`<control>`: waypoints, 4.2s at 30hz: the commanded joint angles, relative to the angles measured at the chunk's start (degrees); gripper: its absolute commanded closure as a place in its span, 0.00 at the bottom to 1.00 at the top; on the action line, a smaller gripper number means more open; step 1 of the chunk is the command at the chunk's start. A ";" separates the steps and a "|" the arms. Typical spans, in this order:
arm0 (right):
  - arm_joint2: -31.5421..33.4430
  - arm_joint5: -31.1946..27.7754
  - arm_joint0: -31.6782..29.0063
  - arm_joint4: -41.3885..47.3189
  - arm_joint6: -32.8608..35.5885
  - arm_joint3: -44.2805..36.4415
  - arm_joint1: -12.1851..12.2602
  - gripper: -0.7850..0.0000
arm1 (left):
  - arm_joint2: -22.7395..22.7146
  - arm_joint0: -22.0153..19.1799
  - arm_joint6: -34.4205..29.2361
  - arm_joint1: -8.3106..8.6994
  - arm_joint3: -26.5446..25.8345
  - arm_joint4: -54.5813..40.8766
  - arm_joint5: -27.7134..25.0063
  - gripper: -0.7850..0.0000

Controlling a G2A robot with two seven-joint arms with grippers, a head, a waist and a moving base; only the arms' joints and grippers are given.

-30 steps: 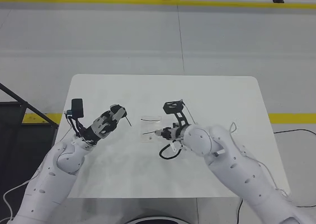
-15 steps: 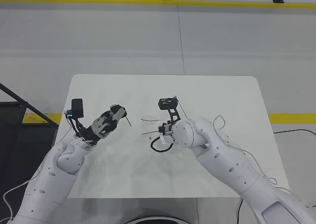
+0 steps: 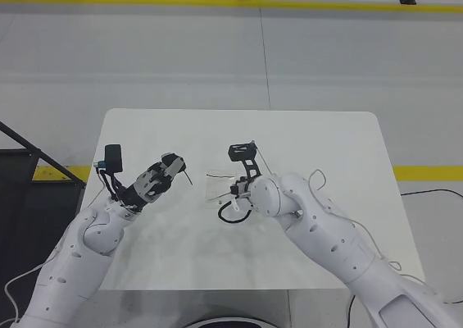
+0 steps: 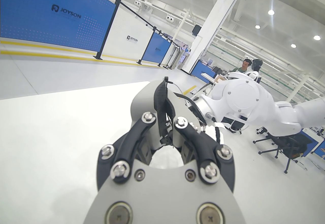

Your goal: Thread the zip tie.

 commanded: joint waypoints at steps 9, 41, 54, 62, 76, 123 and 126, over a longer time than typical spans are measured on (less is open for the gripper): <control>1.53 -0.51 -1.01 -1.28 0.44 -0.69 -0.33 0.85 | 0.00 0.00 0.00 0.00 0.00 0.00 0.00 1.00; 17.83 0.66 -22.78 -9.74 -10.58 -28.07 3.33 1.00 | 0.02 0.95 0.50 -0.31 -2.23 3.77 4.69 1.00; 23.43 -0.97 -36.18 -13.52 -14.14 -44.96 4.78 1.00 | 3.53 -0.09 7.19 -1.45 -1.91 22.18 10.58 1.00; 23.60 -1.96 -37.51 -14.93 -13.80 -46.46 4.96 1.00 | 3.53 -0.09 7.19 -1.45 -1.91 22.18 10.58 1.00; 22.97 -2.16 -38.07 -12.96 -16.36 -45.77 4.44 1.00 | 6.11 0.50 12.35 -2.41 -1.77 26.25 15.08 1.00; 22.71 3.02 -36.39 -8.95 -16.72 -44.42 3.30 1.00 | 8.38 0.68 19.50 -3.30 -1.14 31.11 17.79 1.00; 22.71 3.02 -36.39 -8.95 -16.72 -44.42 3.30 1.00 | 8.38 0.68 19.50 -3.30 -1.14 31.11 17.79 1.00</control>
